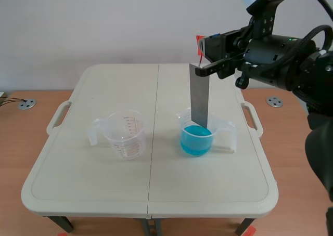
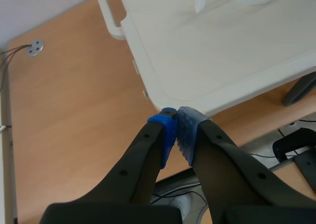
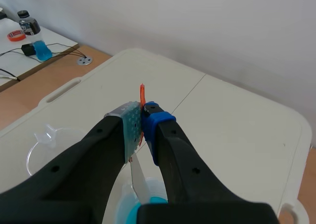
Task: Hold the metal plate by the orange handle, dip it into the blue solution, take it out and point at it, then put the plate back in the beaker on the left.
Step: 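Lower the plate into the blue solution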
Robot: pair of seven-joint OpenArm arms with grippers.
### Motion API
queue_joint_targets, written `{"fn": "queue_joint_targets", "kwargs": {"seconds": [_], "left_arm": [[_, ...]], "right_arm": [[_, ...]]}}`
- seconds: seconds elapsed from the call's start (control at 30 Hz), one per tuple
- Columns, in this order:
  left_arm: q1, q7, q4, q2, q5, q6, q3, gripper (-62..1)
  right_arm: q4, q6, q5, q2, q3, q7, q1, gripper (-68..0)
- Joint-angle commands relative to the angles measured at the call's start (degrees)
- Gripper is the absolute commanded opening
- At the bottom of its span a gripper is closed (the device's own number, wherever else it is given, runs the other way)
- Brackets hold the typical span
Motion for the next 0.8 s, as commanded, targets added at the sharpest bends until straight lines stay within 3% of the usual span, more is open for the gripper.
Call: {"fn": "queue_joint_targets", "kwargs": {"seconds": [0.0, 0.37, 0.77], "left_arm": [[-0.2, -0.7, 0.3, -0.2, -0.4, 0.1, -0.2, -59.7], [-0.2, -0.7, 0.3, -0.2, -0.4, -1.0, -0.2, -59.7], [-0.2, -0.3, 0.3, -0.2, -0.4, -1.9, -0.2, -59.7]], "right_arm": [[-0.2, 0.4, 1.0, 0.2, 0.0, 1.5, 0.7, -66.2], [-6.6, 0.4, 0.4, 0.2, 0.0, 2.9, 0.7, -66.2], [-12.3, 0.4, -5.4, 0.2, -0.1, 5.9, 0.7, -66.2]]}}
